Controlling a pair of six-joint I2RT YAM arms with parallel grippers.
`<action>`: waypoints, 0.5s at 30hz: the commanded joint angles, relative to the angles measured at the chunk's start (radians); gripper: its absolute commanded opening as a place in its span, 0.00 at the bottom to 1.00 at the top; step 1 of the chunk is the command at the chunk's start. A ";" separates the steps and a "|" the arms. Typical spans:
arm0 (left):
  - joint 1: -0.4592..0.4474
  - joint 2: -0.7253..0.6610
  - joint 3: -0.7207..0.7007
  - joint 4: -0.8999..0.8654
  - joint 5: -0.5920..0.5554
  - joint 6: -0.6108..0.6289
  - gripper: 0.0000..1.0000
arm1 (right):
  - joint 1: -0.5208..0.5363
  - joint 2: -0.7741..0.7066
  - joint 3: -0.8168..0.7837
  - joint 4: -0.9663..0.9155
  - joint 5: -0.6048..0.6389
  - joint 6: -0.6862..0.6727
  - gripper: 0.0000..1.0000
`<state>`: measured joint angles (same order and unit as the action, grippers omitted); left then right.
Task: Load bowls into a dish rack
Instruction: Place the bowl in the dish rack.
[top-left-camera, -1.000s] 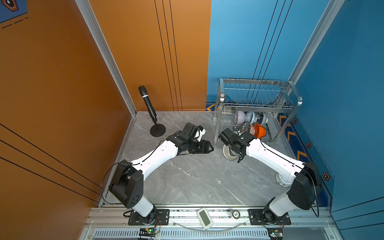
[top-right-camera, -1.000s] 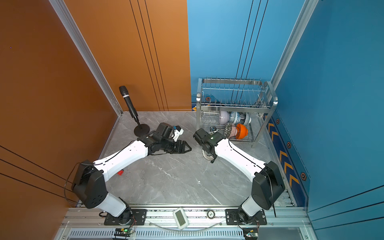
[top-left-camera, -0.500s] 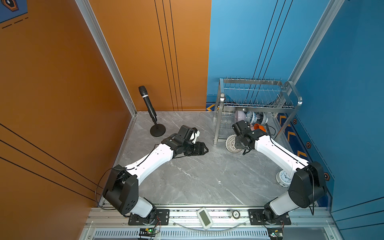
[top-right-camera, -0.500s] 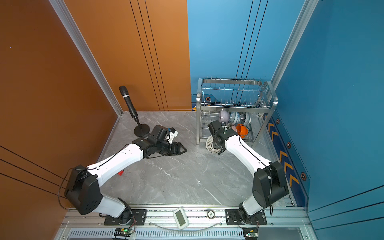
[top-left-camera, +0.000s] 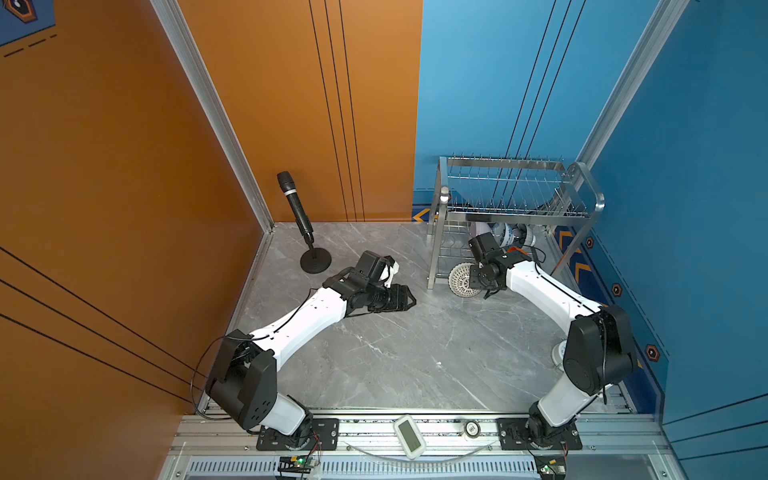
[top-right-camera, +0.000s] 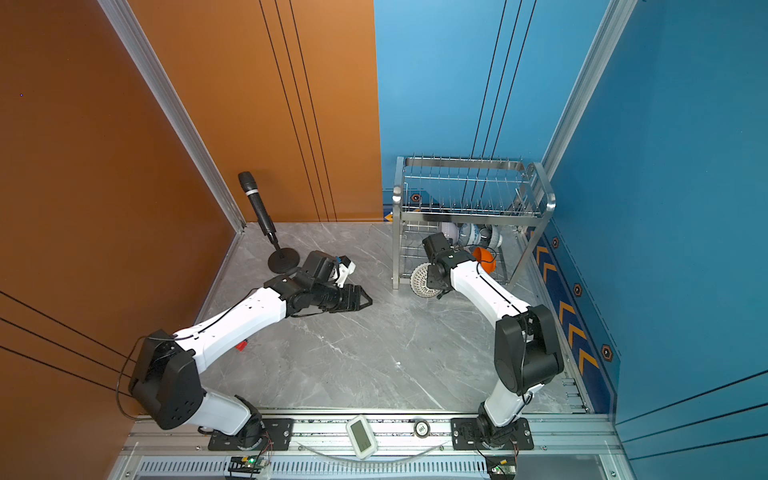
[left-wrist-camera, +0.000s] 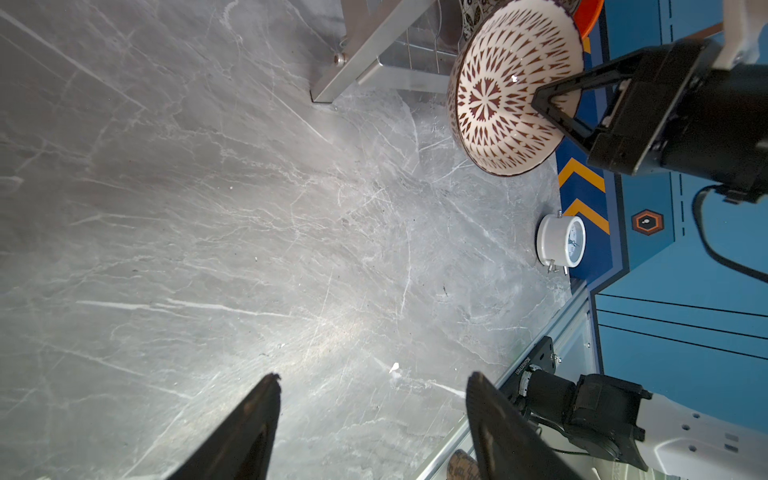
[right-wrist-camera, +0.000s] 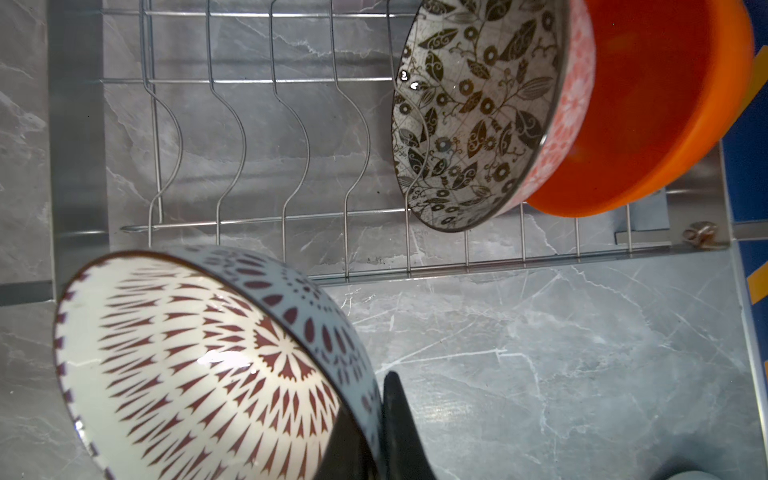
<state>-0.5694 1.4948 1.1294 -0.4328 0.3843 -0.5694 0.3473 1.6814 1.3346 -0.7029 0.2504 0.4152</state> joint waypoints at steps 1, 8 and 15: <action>0.009 -0.016 -0.006 -0.036 -0.022 -0.001 0.72 | -0.009 0.021 0.061 0.054 -0.015 -0.021 0.00; 0.009 -0.013 -0.008 -0.041 -0.027 0.000 0.72 | -0.016 0.064 0.094 0.063 -0.020 -0.025 0.00; 0.012 -0.013 -0.007 -0.049 -0.033 -0.001 0.72 | -0.028 0.105 0.118 0.062 0.004 -0.047 0.00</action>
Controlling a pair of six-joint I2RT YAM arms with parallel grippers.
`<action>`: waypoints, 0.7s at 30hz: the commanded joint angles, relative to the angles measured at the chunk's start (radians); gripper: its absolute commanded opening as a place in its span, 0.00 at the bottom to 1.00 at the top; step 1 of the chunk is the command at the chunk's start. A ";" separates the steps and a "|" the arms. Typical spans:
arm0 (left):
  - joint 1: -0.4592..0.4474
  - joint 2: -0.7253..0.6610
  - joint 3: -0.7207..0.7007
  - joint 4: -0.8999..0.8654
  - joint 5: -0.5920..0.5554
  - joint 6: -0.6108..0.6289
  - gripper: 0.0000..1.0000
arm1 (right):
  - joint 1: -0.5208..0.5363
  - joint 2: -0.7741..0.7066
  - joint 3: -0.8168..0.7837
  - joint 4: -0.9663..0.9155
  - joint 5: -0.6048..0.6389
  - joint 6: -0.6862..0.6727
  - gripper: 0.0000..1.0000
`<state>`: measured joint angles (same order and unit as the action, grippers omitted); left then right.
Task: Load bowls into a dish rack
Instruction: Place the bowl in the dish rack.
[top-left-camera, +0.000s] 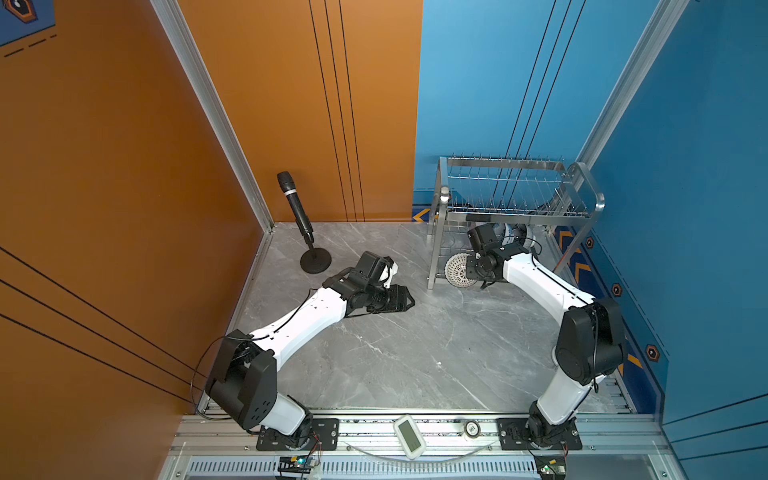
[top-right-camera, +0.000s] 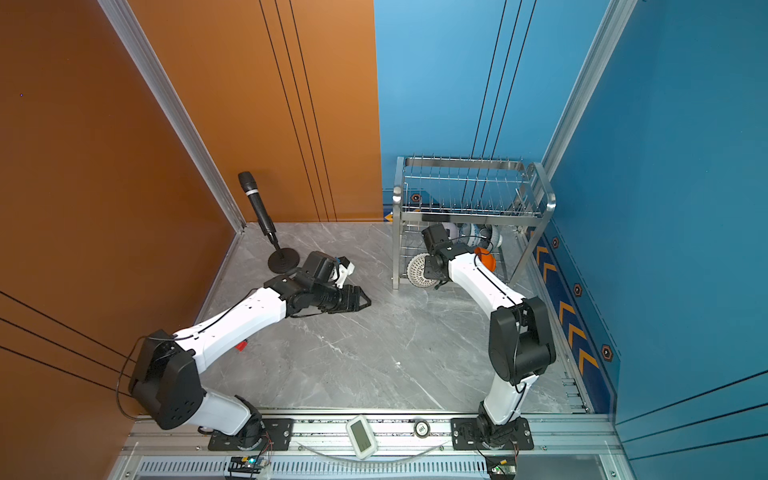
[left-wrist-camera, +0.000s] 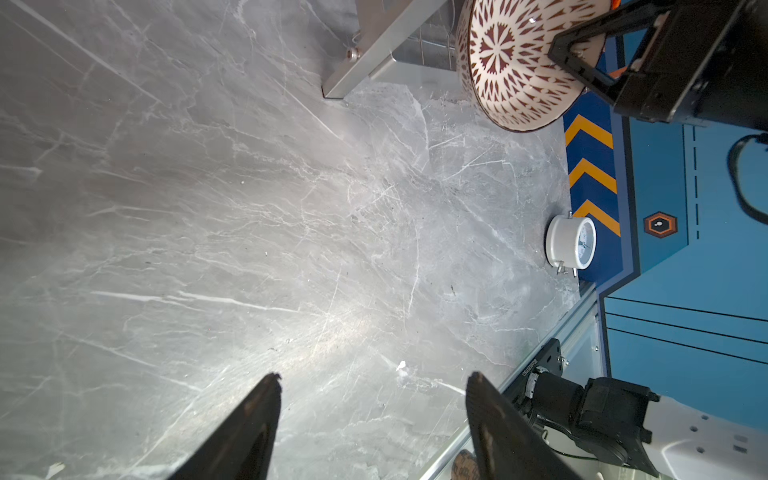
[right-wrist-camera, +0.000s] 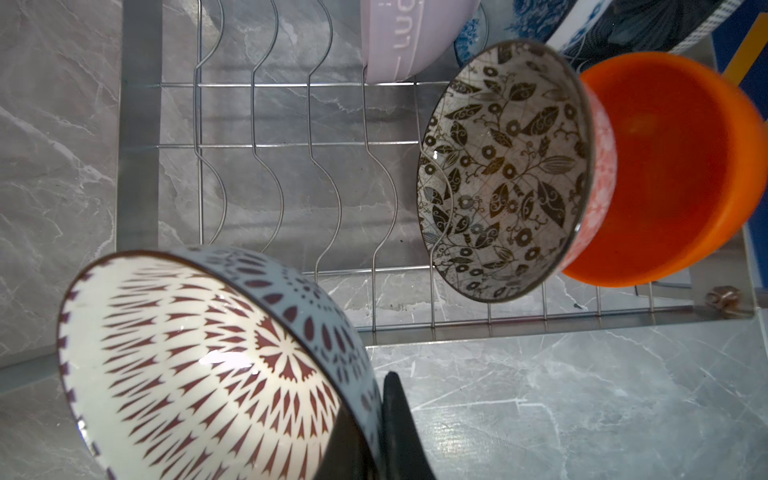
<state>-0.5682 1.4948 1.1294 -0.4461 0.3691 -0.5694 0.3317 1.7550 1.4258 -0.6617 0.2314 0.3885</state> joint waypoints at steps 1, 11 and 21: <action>0.010 -0.014 -0.007 -0.037 -0.019 0.000 0.72 | -0.012 0.035 0.030 0.022 0.032 -0.027 0.00; 0.011 -0.016 -0.009 -0.047 -0.032 0.000 0.71 | -0.012 0.042 0.007 0.064 0.111 -0.078 0.00; 0.010 -0.013 -0.011 -0.048 -0.036 -0.006 0.71 | 0.014 0.075 0.037 0.059 0.282 -0.172 0.00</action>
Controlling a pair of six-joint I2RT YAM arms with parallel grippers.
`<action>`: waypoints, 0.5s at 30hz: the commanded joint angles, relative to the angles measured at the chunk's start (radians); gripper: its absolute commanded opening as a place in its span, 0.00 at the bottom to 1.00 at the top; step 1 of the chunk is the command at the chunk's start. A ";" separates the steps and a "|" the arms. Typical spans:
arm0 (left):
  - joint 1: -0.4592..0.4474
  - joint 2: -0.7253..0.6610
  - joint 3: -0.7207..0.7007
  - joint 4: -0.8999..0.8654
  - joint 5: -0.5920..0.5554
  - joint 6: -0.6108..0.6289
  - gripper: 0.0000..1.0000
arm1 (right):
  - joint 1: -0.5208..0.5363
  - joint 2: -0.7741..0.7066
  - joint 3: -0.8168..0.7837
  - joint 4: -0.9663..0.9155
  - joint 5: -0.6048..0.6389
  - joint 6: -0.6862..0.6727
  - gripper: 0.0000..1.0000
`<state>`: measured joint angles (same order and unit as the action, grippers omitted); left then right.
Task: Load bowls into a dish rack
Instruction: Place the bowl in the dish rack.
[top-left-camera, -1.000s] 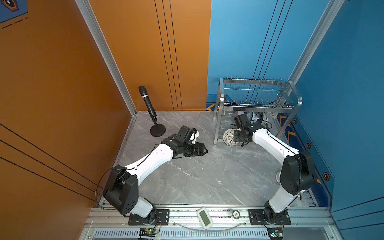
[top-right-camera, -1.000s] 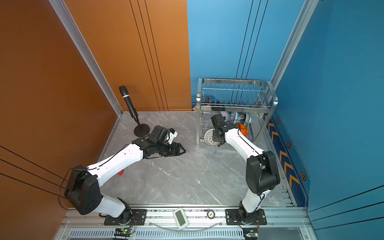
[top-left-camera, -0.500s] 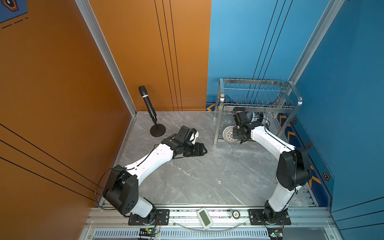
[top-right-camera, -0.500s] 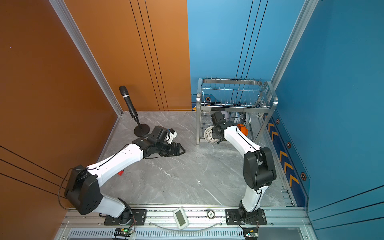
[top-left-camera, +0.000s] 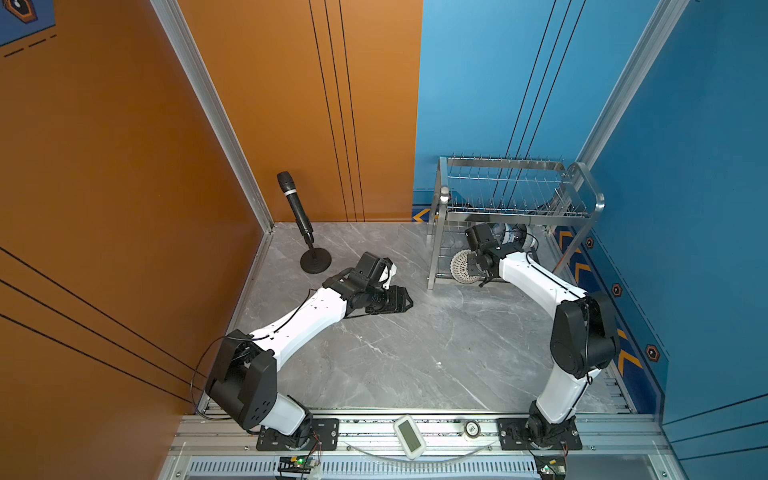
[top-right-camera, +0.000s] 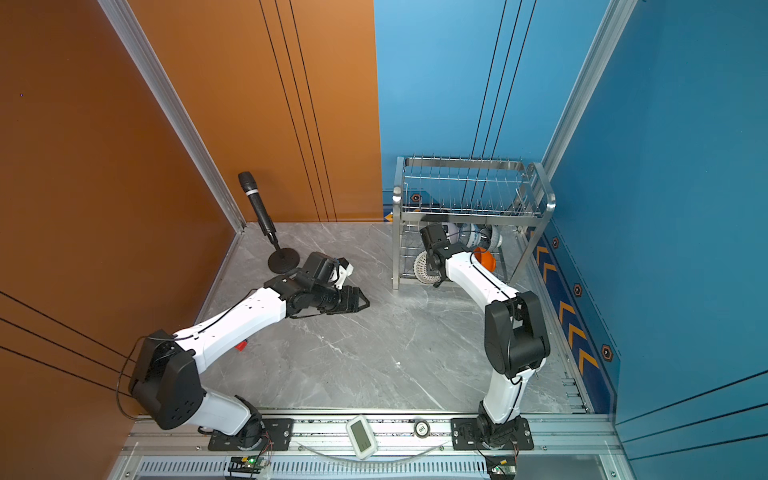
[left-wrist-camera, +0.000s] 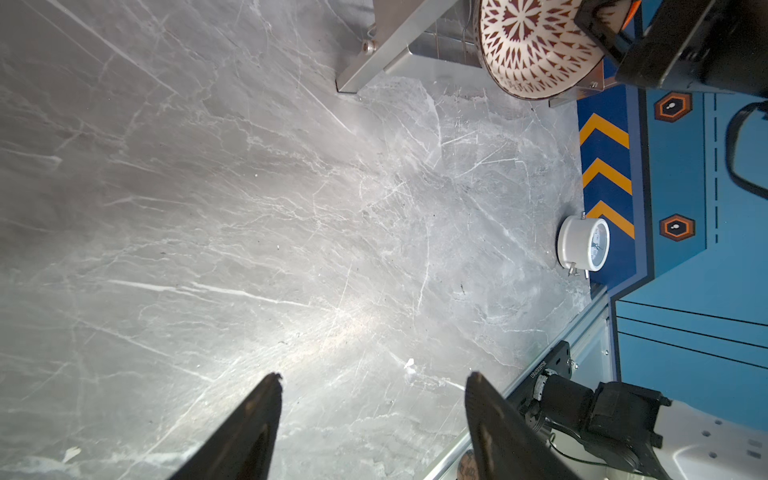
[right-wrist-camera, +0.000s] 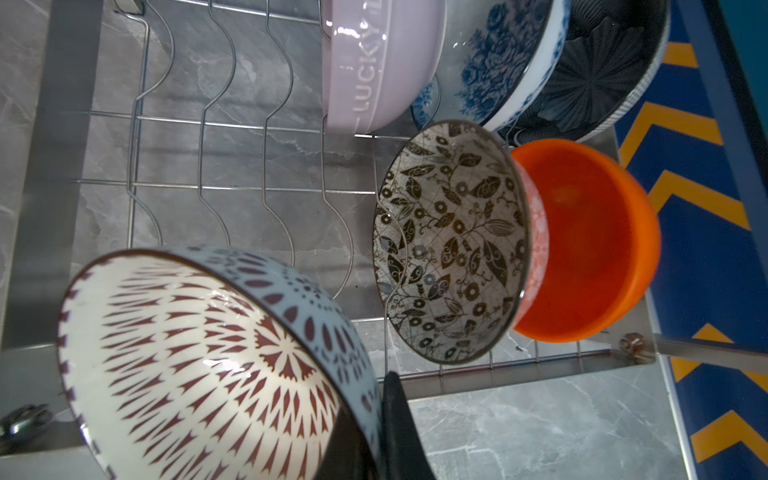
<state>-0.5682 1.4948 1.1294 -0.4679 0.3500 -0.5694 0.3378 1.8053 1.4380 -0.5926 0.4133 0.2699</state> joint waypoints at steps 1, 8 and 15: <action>0.011 -0.013 -0.010 -0.026 -0.018 -0.007 0.71 | 0.010 0.031 0.031 -0.012 0.117 -0.063 0.00; 0.010 -0.010 -0.011 -0.027 -0.021 -0.010 0.71 | 0.024 0.076 0.076 -0.031 0.206 -0.124 0.00; 0.009 -0.015 -0.017 -0.026 -0.028 -0.016 0.71 | 0.040 0.108 0.129 -0.051 0.295 -0.150 0.00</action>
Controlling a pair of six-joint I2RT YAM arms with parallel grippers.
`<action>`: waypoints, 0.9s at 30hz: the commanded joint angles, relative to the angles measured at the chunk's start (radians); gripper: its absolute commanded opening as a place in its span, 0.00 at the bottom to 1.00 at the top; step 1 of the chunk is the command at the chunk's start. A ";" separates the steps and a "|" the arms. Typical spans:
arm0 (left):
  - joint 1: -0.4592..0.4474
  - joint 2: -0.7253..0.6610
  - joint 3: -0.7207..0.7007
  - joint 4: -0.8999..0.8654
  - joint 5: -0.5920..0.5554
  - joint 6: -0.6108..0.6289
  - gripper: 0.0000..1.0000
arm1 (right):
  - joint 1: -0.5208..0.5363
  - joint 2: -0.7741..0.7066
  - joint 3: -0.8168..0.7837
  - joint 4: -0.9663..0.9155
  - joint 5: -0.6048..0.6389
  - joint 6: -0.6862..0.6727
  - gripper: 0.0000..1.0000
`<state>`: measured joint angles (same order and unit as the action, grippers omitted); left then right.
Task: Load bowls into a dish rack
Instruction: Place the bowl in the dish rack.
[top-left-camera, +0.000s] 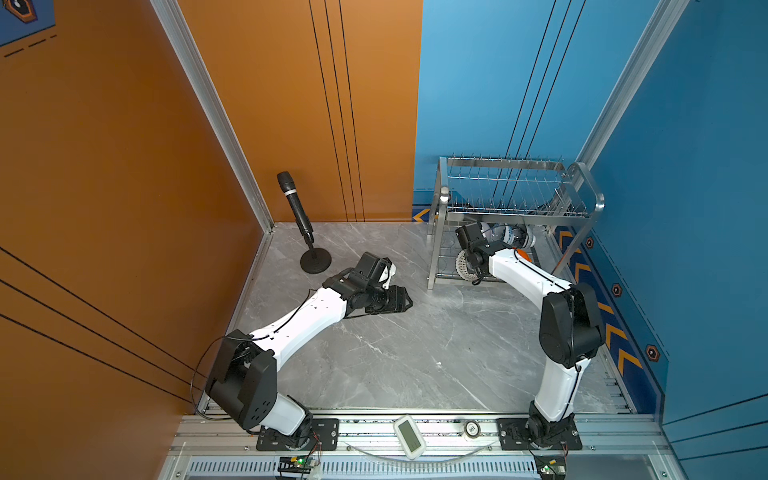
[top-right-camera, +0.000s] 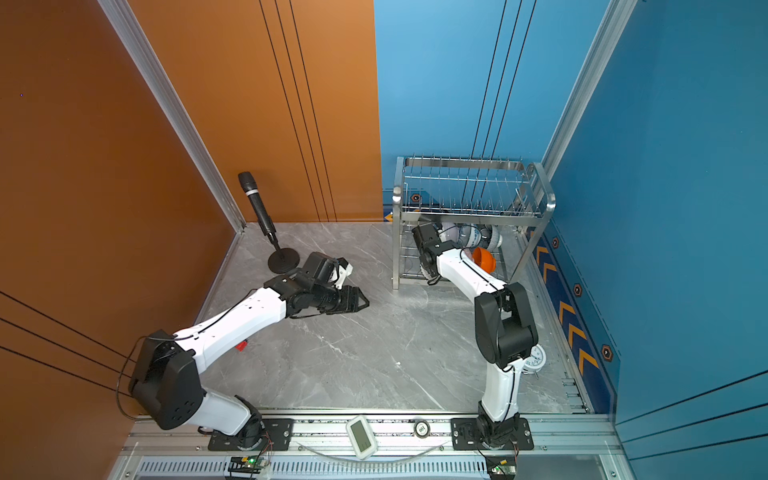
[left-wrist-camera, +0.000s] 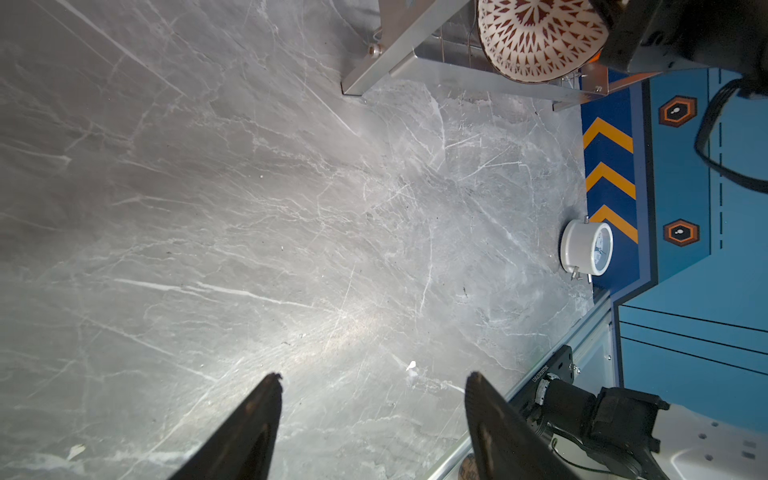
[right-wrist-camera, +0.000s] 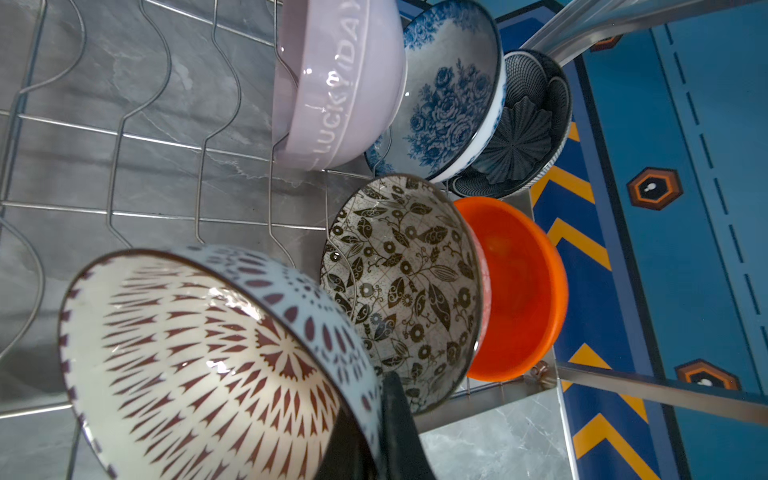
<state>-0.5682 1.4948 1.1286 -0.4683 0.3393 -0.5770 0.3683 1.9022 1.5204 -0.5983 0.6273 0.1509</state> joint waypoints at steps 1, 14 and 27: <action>0.010 -0.015 -0.019 -0.026 -0.018 -0.008 0.71 | 0.013 0.016 0.060 -0.050 0.095 -0.038 0.00; 0.011 -0.006 -0.024 -0.028 -0.020 -0.013 0.71 | 0.031 0.121 0.195 -0.066 0.307 -0.165 0.00; 0.010 0.011 -0.022 -0.029 -0.022 -0.005 0.71 | 0.031 0.202 0.237 -0.051 0.419 -0.289 0.00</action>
<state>-0.5682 1.4963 1.1259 -0.4717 0.3378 -0.5842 0.3946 2.0792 1.7222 -0.6533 0.9646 -0.0925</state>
